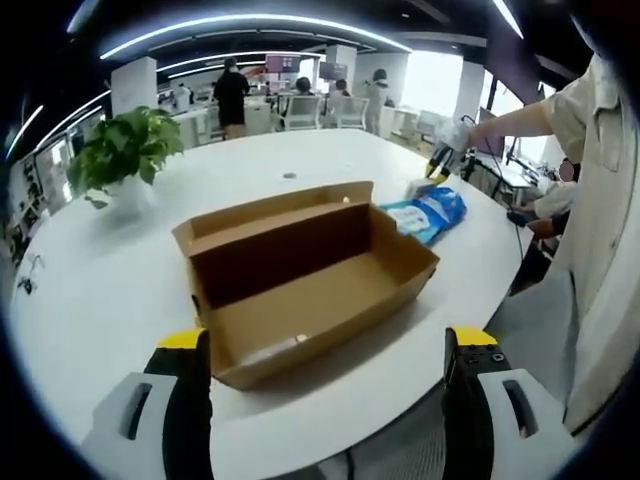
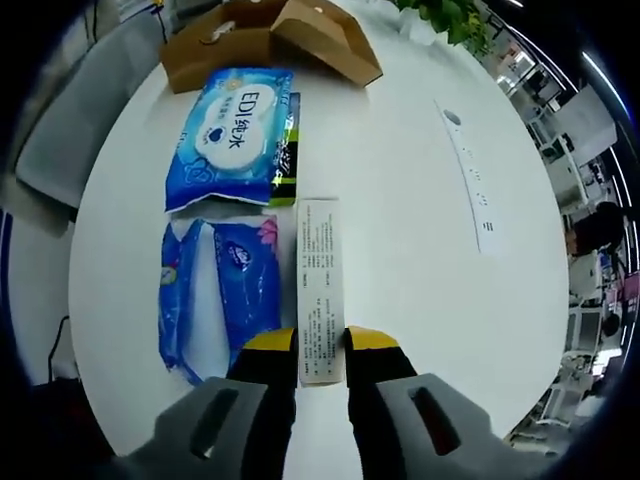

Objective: Operate the shoe box by opening the lid, removing the specified soft item, and placing it in the target area until the item is outside and the box remains undamaged.

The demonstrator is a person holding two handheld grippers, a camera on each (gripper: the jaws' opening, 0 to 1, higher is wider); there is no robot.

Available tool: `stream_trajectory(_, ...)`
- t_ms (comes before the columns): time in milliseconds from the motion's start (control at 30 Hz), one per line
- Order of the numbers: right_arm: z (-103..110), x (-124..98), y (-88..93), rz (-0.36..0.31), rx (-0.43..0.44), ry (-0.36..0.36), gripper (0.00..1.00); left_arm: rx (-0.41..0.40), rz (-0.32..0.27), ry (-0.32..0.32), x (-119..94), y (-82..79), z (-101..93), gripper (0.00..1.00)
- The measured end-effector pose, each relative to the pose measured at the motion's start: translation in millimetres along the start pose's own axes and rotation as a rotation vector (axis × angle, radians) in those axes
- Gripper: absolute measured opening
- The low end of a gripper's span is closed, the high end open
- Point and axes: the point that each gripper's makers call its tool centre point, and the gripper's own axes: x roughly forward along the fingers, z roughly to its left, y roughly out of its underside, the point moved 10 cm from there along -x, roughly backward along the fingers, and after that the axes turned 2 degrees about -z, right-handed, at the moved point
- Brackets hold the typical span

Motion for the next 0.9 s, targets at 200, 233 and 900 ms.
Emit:
stream_trajectory(200,-2,0,0.3,0.008,0.028,0.008,0.16,-0.003,-0.004,-0.004,-1,1.5,0.8,0.99)
stream_trajectory(233,-2,1,-0.6,0.010,0.033,0.010,0.16,-0.003,-0.005,-0.004,-1,1.7,0.8,0.99)
stream_trajectory(900,-2,-8,-3.6,0.012,0.080,0.056,0.20,0.033,0.009,0.000,-6,3.0,7.5,0.97)
